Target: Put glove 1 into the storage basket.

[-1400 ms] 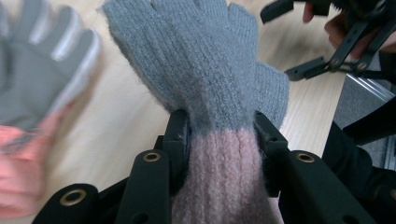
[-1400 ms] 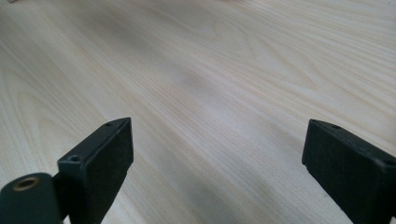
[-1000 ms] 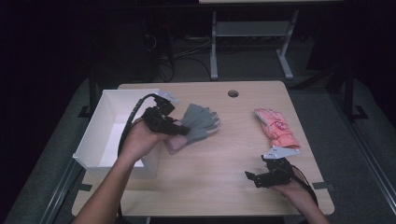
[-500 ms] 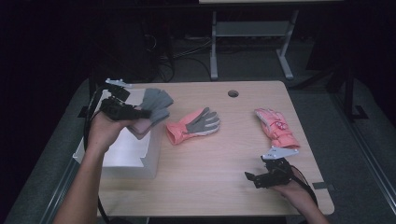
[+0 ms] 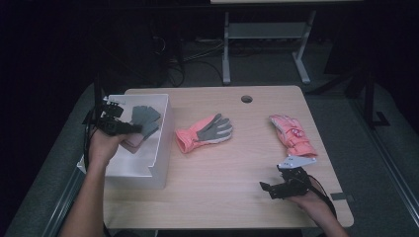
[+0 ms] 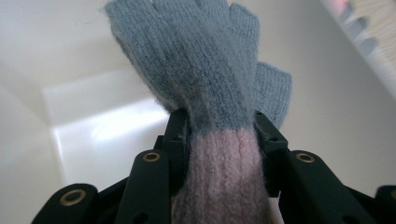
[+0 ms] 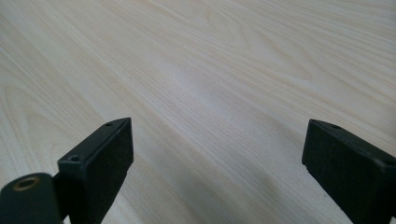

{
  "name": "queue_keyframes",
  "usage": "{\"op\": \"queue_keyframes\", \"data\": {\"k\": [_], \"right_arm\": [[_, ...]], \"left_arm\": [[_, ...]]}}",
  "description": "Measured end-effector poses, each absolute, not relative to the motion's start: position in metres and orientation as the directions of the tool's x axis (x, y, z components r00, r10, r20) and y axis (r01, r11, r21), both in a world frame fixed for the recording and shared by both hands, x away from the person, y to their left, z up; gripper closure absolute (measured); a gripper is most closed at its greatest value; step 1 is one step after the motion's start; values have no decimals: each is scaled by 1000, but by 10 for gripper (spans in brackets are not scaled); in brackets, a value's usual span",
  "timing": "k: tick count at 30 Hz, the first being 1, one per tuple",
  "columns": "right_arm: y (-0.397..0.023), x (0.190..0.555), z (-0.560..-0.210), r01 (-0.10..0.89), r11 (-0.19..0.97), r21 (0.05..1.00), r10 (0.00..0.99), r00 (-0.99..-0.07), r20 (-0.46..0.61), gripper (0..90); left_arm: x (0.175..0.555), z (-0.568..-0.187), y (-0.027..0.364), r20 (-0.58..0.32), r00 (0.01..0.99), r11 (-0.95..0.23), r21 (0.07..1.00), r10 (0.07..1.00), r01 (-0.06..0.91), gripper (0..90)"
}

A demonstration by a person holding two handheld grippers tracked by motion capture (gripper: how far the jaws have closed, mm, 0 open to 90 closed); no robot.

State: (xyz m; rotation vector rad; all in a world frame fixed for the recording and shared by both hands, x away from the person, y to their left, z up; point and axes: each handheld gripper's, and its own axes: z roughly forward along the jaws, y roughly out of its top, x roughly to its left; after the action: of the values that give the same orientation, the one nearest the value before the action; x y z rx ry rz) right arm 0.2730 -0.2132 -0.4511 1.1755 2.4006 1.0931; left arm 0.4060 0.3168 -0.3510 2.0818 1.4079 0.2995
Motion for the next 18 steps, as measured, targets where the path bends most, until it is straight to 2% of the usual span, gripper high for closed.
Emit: {"op": "queue_keyframes", "data": {"k": [8,13,18], "right_arm": [[-213,273,-452,576,394,717,761,-641,97,86],[-214,273,-451,570,401,717,758,-646,90,86],[-213,273,-452,574,399,715,758,-646,95,86]], "left_arm": [[414,-397,337,-134,347,-234,513,928,826,633],[415,-409,331,-80,348,-273,470,934,840,622],[416,-422,331,-70,335,-271,446,940,853,579]]}}
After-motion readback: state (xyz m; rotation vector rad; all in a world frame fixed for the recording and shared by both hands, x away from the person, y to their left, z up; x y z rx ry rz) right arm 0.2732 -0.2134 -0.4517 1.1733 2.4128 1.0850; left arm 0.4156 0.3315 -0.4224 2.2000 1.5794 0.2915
